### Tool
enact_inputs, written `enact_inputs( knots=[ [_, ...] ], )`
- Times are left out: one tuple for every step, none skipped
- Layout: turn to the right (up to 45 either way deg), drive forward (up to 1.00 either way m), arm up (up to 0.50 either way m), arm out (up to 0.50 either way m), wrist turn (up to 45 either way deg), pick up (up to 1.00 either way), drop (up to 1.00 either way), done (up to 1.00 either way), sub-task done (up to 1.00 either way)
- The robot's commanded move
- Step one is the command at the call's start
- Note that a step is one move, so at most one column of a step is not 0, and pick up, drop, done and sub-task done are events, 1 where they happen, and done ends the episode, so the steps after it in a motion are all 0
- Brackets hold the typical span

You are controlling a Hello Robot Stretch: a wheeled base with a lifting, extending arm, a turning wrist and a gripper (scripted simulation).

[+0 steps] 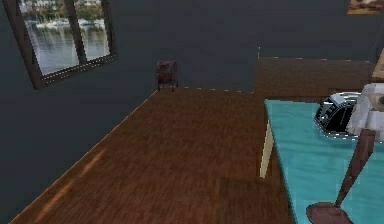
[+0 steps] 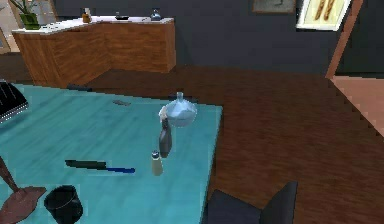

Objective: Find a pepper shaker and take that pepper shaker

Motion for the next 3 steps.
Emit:
enact_inputs(
  knots=[
    [0.0,0.00,0.50,0.00,0.0,0.00,0.00,0.00,0.00],
    [0.0,0.00,0.36,0.00,0.0,0.00,0.00,0.00,0.00],
    [0.0,0.00,0.00,0.30,0.0,0.00,0.00,0.00,0.00]
  ],
)
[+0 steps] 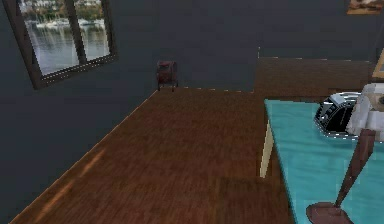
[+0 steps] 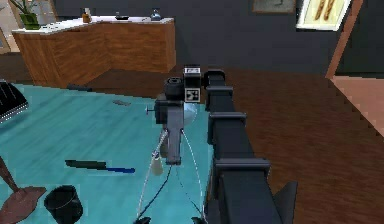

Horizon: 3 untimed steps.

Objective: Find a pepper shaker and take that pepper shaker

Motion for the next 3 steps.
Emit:
enact_inputs(
  knots=[
    [0.0,0.00,0.00,0.00,45.0,0.00,0.00,0.00,0.00],
    [0.0,0.00,0.00,0.00,45.0,0.00,0.00,0.00,0.00],
    [0.0,0.00,0.00,0.00,45.0,0.00,0.00,0.00,0.00]
  ],
)
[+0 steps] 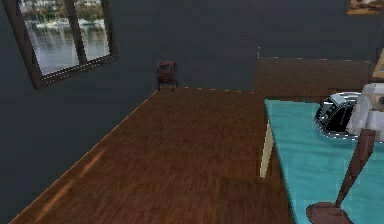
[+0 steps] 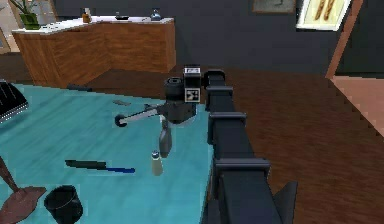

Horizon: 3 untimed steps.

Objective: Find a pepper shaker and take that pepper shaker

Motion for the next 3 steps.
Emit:
enact_inputs(
  knots=[
    [0.0,0.00,0.00,0.00,12.0,0.00,0.00,0.00,0.00],
    [0.0,0.00,-0.30,0.00,0.0,0.00,0.00,0.00,0.00],
    [0.0,0.00,0.00,0.00,0.0,1.00,0.00,0.00,0.00]
  ],
)
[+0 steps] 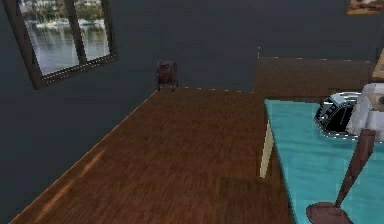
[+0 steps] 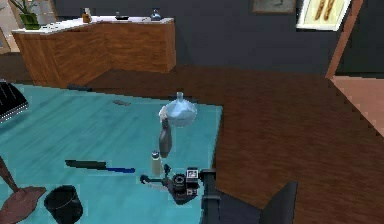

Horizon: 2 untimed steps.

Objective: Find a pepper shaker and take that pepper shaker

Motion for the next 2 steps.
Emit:
enact_inputs(
  knots=[
    [0.0,0.00,0.10,0.00,0.0,0.00,0.00,0.00,0.00],
    [0.0,0.00,0.00,0.00,0.0,0.00,0.00,1.00,0.00]
  ],
)
